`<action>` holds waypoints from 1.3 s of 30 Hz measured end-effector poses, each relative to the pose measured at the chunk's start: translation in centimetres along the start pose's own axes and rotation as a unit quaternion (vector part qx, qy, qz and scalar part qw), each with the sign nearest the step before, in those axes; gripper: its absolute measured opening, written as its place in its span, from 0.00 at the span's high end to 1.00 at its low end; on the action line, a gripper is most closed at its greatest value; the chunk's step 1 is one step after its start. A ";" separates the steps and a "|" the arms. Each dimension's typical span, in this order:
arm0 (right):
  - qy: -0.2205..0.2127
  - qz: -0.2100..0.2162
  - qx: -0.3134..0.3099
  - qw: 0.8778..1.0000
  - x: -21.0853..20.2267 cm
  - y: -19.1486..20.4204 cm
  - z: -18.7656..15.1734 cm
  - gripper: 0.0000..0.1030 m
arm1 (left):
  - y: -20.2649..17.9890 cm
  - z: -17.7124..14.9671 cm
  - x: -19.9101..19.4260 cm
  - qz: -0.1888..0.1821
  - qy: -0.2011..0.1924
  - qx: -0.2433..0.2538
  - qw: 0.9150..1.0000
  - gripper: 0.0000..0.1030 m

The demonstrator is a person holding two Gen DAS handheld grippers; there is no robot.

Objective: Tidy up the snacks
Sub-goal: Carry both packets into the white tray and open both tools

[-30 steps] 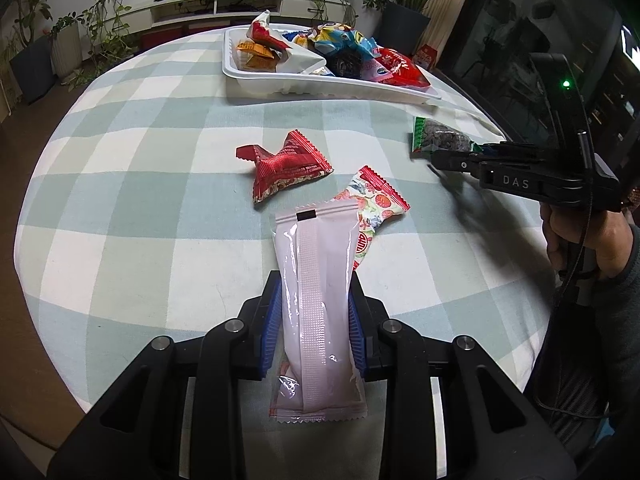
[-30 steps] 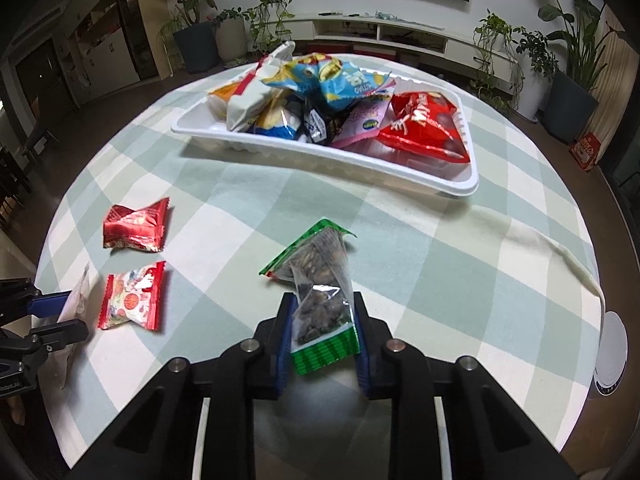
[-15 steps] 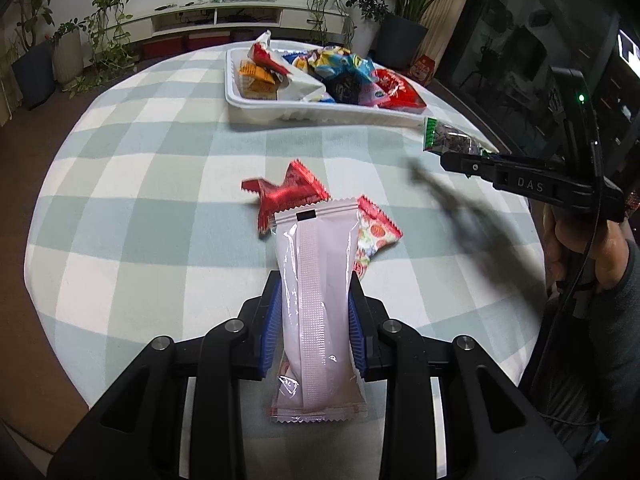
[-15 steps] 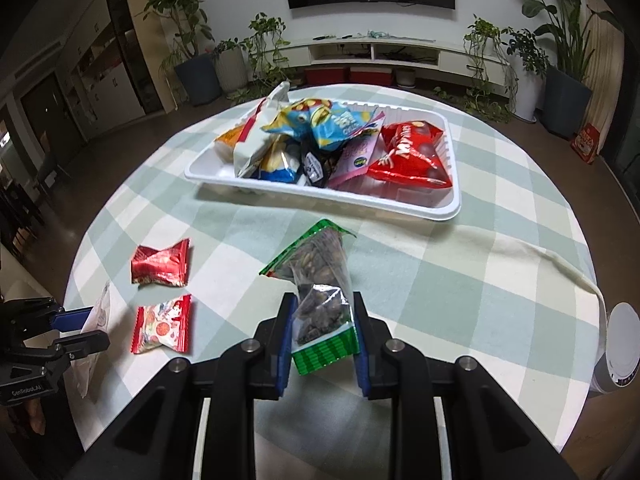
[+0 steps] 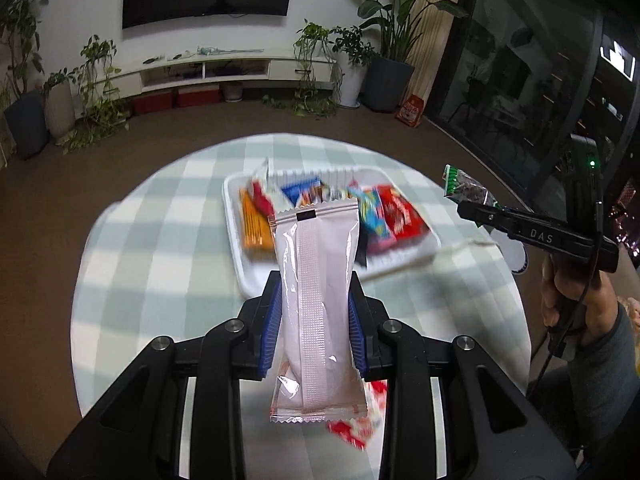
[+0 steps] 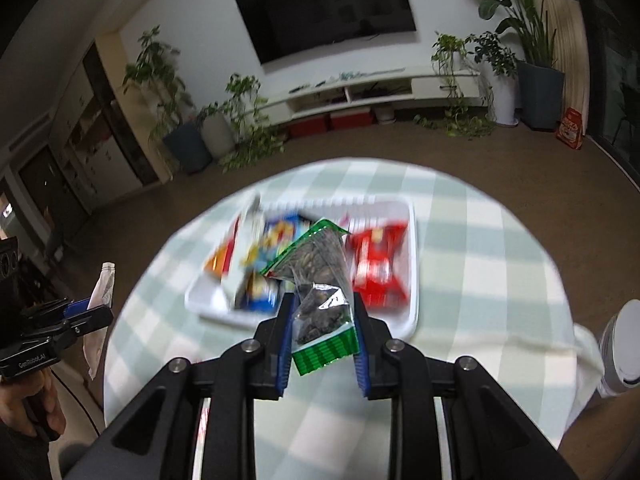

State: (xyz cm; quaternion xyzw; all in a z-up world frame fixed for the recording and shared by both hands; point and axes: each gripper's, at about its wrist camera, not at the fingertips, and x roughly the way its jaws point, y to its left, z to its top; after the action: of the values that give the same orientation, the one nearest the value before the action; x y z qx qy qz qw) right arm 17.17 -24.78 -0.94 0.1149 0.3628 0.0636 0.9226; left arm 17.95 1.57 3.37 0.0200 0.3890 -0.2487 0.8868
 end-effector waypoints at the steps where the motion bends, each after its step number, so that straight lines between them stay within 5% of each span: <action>1: 0.000 -0.004 0.001 1.000 0.9 0.0 1.1 0.73 | 0.1 1.2 0.6 0.000 -0.001 0.002 1.000 0.73; 9: 0.015 -0.020 -0.004 1.000 7.9 0.4 4.4 0.74 | 1.4 8.2 8.8 0.002 0.024 0.008 1.000 0.73; 18: 0.033 -0.042 -0.013 0.998 11.6 0.2 3.8 0.73 | 2.1 10.2 17.5 0.006 0.057 0.008 0.998 0.73; 39: 0.054 -0.076 -0.063 0.994 13.5 1.1 2.3 0.65 | 1.8 8.8 20.1 0.018 0.069 0.001 0.997 0.71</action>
State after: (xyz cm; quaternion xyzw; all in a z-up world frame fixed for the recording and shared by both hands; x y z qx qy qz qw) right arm 28.56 -21.36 -7.82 0.0254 0.4153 0.0223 0.9091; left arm 36.24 -7.44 -4.83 0.0445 0.4485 -0.2314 0.8622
